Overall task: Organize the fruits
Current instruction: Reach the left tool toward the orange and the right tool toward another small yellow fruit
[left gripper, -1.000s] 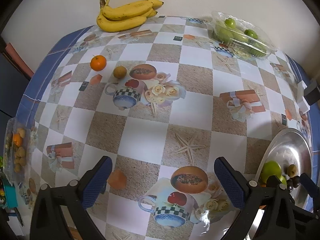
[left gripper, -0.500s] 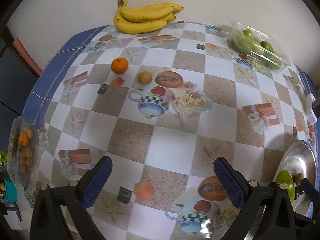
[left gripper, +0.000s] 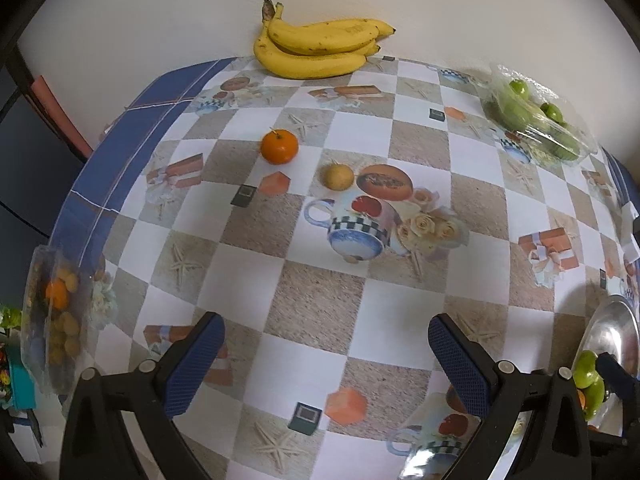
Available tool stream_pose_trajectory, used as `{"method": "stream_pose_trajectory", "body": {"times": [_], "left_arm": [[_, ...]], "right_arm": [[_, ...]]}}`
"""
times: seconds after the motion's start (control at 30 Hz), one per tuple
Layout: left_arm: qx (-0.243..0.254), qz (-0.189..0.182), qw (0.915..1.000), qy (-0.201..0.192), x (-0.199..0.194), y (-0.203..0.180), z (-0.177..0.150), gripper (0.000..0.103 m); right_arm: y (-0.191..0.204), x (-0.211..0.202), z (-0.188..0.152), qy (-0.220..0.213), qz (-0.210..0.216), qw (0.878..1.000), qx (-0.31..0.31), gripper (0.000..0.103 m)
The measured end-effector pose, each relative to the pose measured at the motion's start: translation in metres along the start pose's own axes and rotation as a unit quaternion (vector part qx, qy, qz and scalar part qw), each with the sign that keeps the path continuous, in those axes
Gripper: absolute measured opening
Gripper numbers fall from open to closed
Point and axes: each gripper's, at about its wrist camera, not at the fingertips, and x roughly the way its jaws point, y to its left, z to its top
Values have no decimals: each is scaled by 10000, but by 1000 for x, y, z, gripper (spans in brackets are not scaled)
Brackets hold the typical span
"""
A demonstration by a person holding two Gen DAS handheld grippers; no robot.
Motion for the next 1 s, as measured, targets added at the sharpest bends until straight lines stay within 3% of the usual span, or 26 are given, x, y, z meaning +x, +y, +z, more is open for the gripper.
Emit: {"method": "stream_pose_trajectory", "body": {"times": [0.23,0.4,0.53,0.8,1.0], "left_arm": [[-37,-133,9999,94,9,11,8,103],[322,-115,9994,-54,12,17,21,103],[540,-59,9984,-176,13,32,39,103],[744,-231,9968,-167,18,65,77,103],[496,-493,9975,-89,24,92,110,102]], "right_arm": [[24,8,2,35,169,9995,-272,103],[38,7,12,-9,287,9987,-426,103],[51,9,27,81,583,9971,-482,103],[80,11,59,80,730,9952,-649,103],[109,11,93,111,950,9927,-732,103]]}}
